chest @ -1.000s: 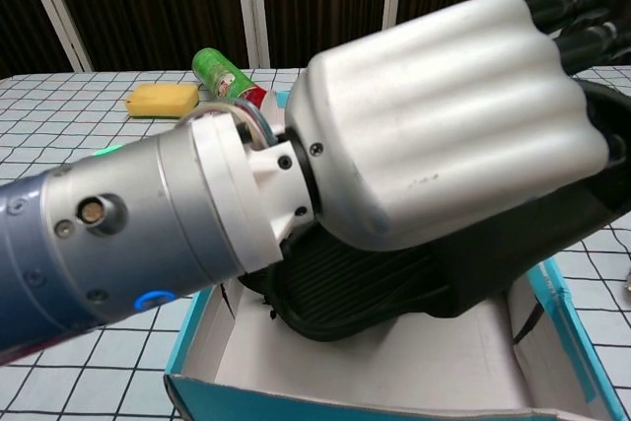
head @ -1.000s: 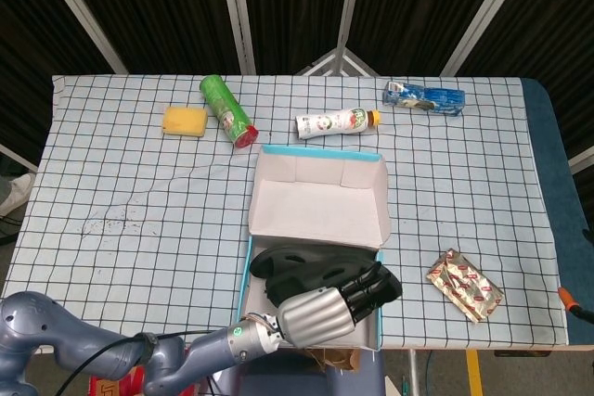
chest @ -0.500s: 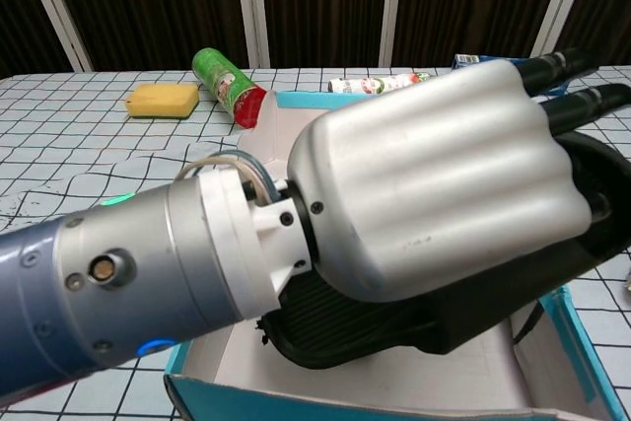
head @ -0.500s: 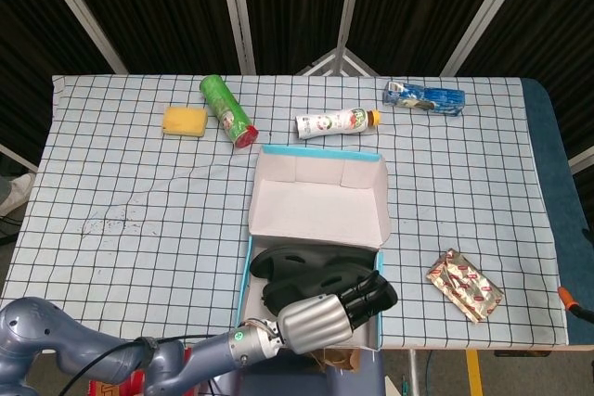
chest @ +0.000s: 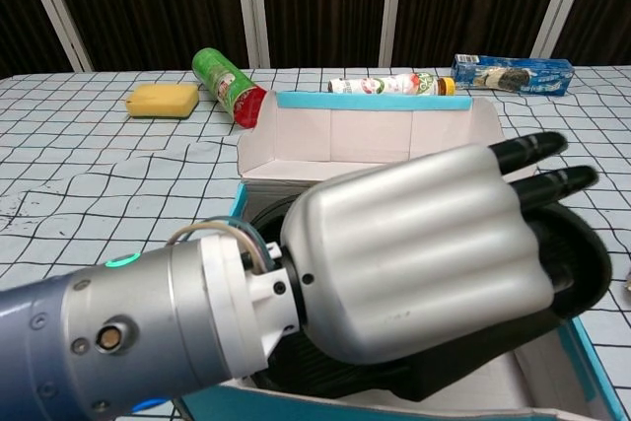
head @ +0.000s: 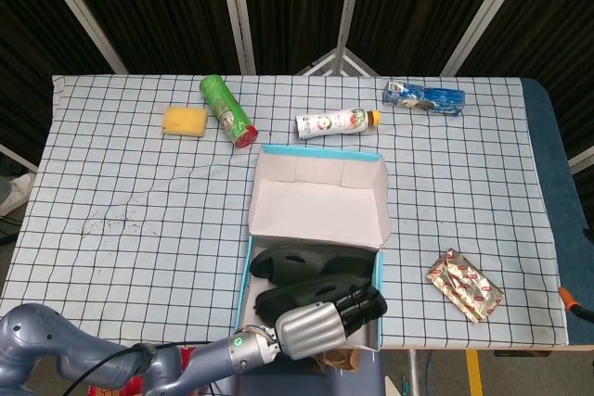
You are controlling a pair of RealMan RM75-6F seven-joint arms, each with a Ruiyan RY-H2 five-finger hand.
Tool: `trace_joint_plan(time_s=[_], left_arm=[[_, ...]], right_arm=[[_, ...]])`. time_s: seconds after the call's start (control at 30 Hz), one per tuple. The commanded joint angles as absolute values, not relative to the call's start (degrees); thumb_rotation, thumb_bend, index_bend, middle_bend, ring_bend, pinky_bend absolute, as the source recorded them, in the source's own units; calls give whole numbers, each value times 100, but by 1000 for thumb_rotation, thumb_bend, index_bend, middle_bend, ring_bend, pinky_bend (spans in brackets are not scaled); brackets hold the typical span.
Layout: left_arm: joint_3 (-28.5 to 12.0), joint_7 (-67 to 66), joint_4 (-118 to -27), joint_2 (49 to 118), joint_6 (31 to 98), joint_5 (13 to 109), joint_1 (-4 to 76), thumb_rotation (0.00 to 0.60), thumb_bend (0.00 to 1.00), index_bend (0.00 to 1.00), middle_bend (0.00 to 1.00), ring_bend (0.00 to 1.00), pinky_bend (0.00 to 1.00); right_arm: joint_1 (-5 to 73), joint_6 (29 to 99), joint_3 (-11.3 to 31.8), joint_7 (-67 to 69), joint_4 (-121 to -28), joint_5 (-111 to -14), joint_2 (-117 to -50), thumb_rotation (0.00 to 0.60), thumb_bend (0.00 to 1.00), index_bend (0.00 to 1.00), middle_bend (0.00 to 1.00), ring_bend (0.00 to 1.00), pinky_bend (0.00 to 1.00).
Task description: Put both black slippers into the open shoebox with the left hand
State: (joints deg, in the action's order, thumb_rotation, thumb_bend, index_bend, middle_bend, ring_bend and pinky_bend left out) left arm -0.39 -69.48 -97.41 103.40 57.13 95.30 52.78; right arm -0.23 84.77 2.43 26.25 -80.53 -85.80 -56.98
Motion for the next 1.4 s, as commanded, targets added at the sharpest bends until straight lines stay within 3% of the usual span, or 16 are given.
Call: trace_joint_plan(time_s=[0.03,0.53,1.17,1.4], left_arm=[[-21,-6948,-9698,10369,5649,9510,5249,600,343,451,458,7,0],[26,-6718,-9573,10489,5196,9381,5233,600,343,417,419,6,0],[7,-6983,-9564,10406,4603,8486,5205,600,342,345,373,0,0],[-69,-7185,-9587,10396,4735,8278,5176,600,332,152,122,0,0]], right_arm=[[-18,8467,241,2614,-8057,-8580,-5698,600,311,62,20,0,0],[-18,8446,256,2655,-8038,-8544,-5694,600,311,62,19,0,0],[-9,8418,253,2621,-8045,-8544,-5698,600,311,62,20,0,0],[-12,8426,254,2630,-8039,-8548,-5696,600,311,62,19,0,0]])
